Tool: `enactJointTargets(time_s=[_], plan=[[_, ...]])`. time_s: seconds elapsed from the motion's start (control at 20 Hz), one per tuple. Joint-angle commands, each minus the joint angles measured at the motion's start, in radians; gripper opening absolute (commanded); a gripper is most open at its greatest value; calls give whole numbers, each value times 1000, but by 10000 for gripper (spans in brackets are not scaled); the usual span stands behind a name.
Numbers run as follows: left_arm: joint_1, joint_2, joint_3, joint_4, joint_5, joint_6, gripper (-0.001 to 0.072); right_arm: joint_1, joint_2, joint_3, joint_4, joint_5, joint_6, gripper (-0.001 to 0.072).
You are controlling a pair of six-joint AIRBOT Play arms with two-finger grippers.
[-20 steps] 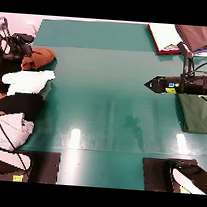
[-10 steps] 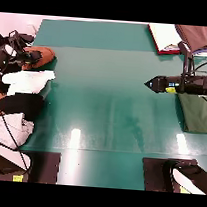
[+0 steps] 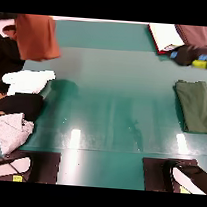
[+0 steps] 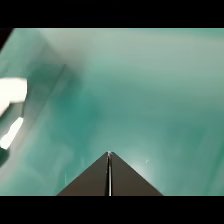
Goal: Fold the shirts.
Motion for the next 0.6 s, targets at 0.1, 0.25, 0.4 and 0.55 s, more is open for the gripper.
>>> enactJointTargets(time_s=[0.1,0.25,0.4,0.55], plan=[[-321,145,4,-12,-187,40,23,-128,-16,199,1,54,0,21],[-508,92,-36,-12,-190,41,25,-164,-16,231,1,117,0,21],[-615,-11,-50,-12,-171,5,561,-164,-16,231,2,159,0,21],[-557,-61,-52,32,-166,-89,558,-164,-16,231,2,183,0,21]])
